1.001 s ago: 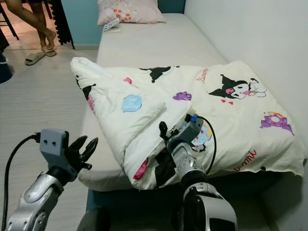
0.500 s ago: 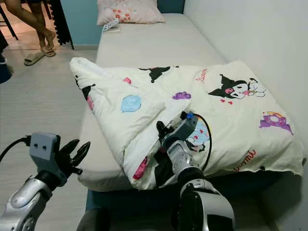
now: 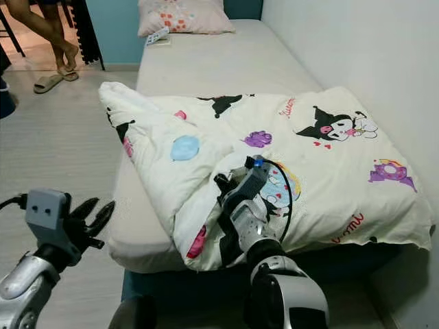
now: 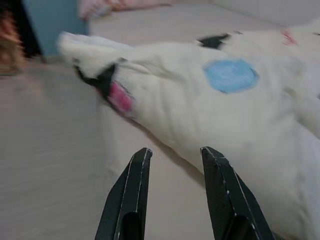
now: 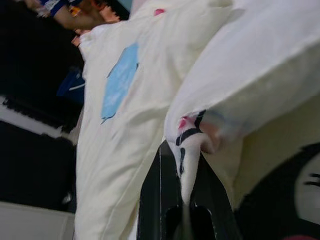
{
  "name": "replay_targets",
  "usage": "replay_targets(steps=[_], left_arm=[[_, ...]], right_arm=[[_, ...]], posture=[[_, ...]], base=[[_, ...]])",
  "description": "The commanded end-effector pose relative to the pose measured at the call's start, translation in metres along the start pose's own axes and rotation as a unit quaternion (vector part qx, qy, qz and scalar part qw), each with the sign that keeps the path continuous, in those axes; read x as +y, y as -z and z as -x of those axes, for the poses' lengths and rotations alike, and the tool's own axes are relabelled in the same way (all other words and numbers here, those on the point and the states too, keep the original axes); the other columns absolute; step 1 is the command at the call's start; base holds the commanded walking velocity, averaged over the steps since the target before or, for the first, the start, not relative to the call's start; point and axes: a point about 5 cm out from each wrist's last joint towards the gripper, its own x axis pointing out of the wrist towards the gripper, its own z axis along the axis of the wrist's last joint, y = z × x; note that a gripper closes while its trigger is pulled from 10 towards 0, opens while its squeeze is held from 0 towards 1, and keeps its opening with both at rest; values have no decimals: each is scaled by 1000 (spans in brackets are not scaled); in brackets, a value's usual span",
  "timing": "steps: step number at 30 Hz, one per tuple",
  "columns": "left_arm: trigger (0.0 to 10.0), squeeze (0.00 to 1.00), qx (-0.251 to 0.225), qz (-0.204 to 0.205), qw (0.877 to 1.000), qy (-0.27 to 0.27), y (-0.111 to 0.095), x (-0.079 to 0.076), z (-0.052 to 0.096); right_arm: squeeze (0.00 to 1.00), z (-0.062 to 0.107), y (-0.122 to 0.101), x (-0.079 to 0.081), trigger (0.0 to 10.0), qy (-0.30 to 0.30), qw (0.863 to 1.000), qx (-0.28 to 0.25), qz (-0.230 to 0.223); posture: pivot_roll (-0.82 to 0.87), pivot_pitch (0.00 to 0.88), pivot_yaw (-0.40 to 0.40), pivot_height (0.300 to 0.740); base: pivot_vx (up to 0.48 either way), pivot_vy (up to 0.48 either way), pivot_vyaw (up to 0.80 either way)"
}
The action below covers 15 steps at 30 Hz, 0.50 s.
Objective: Clean up the room
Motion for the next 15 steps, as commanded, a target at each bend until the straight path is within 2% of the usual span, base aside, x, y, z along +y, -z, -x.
replay_targets(steps=[1, 3, 4, 5, 6, 8, 9, 10, 11, 13, 14, 15], left_arm=[[10000, 0, 5, -12, 1000, -13, 1, 8, 1], [10000, 0, -12, -28, 998, -48, -7, 23, -1], [10000, 0, -12, -28, 998, -48, -7, 23, -1], [10000, 0, -24, -34, 996, -74, -13, 35, -2], [10000, 0, -24, -34, 996, -74, -13, 35, -2], [10000, 0, -39, -40, 993, -104, -21, 48, -3], [10000, 0, -39, -40, 993, -104, -21, 48, -3], [10000, 0, -44, -41, 992, -111, -24, 52, -4], [10000, 0, -44, -41, 992, -111, -24, 52, -4], [10000, 0, -46, -43, 992, -112, -25, 53, -4], [10000, 0, -46, -43, 992, -112, -25, 53, -4], [10000, 0, -47, -43, 992, -112, -24, 52, -5]], right_arm=[[0, -1, 4, 6, 0, -19, 1000, 9, 19], [0, -3, 18, 27, 0, -90, 991, 39, 90], [0, -3, 18, 27, 0, -90, 991, 39, 90], [0, -3, 29, 44, 0, -144, 979, 55, 130], [0, -3, 29, 44, 0, -144, 979, 55, 130], [0, -1, 43, 69, 0, -219, 957, 70, 176], [0, -1, 43, 69, 0, -219, 957, 70, 176], [0, 2, 53, 84, 0, -267, 941, 75, 194], [0, 2, 53, 84, 0, -267, 941, 75, 194], [0, 12, 74, 107, 0, -356, 900, 88, 235], [0, 12, 74, 107, 0, -356, 900, 88, 235], [0, 17, 80, 113, 0, -381, 886, 93, 249]], posture=[[119, 99, -124, 577], [123, 93, -127, 577], [123, 93, -127, 577], [126, 89, -128, 577], [126, 89, -128, 577], [129, 87, -127, 577], [129, 87, -127, 577], [131, 86, -125, 577], [131, 86, -125, 577], [130, 85, -121, 577], [130, 85, -121, 577], [130, 85, -120, 577]], base=[[0, 0, 0], [0, 0, 0], [0, 0, 0], [0, 0, 0], [0, 0, 0], [0, 0, 0], [0, 0, 0], [0, 0, 0], [0, 0, 0], [0, 0, 0], [0, 0, 0], [0, 0, 0]])
